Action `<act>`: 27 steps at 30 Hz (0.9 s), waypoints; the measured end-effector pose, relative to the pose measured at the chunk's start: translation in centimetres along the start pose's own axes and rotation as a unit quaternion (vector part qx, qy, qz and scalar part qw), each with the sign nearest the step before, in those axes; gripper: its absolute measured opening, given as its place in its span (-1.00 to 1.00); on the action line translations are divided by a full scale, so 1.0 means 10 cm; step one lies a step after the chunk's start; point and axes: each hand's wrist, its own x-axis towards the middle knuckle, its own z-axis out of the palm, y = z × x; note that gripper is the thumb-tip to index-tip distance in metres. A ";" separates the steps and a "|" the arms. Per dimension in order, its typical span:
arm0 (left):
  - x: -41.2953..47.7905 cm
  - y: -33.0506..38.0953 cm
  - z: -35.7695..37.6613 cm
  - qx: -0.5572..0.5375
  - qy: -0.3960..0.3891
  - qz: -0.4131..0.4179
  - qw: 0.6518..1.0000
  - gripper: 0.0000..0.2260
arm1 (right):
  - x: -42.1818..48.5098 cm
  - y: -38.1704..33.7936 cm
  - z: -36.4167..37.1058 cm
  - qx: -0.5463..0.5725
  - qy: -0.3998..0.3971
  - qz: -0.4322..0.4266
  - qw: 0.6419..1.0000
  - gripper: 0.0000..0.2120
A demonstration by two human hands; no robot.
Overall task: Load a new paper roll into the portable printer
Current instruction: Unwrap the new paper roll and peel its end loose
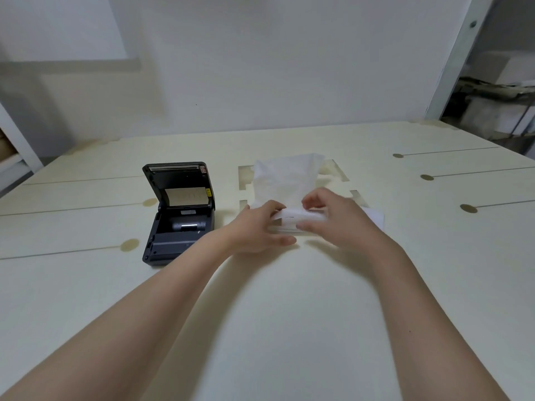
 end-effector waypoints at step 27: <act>0.08 0.01 0.14 0.032 0.019 0.028 0.999 0.04 | 0.04 0.09 0.13 -0.134 0.010 -0.083 0.987 -0.68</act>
